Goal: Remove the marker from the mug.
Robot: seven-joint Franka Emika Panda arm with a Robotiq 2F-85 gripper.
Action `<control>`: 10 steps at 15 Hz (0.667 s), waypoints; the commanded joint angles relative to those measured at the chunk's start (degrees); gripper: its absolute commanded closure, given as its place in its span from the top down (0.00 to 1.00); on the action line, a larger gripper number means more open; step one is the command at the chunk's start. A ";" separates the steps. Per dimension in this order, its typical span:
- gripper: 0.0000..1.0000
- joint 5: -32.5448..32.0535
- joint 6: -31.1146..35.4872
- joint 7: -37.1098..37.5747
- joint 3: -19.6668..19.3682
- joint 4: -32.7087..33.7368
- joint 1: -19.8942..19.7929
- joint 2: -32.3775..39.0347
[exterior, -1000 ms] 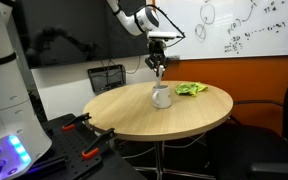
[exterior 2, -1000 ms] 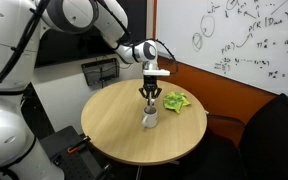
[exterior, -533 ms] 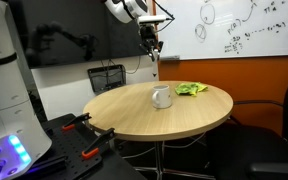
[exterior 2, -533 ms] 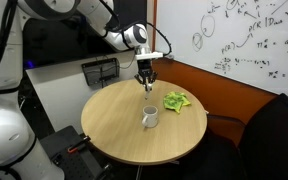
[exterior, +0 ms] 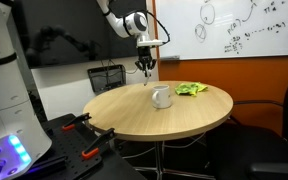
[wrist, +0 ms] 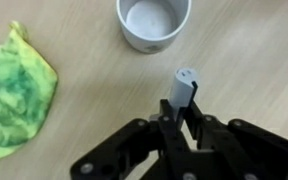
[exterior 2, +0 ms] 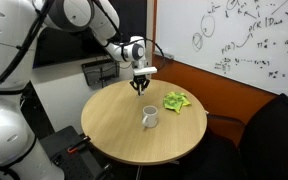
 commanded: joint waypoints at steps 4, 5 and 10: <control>0.05 3.79 0.75 -7.34 4.13 3.69 0.22 5.85; 0.05 4.40 0.06 -9.32 5.32 3.52 0.04 5.95; 0.05 5.13 -0.95 -16.98 7.44 0.57 1.18 5.51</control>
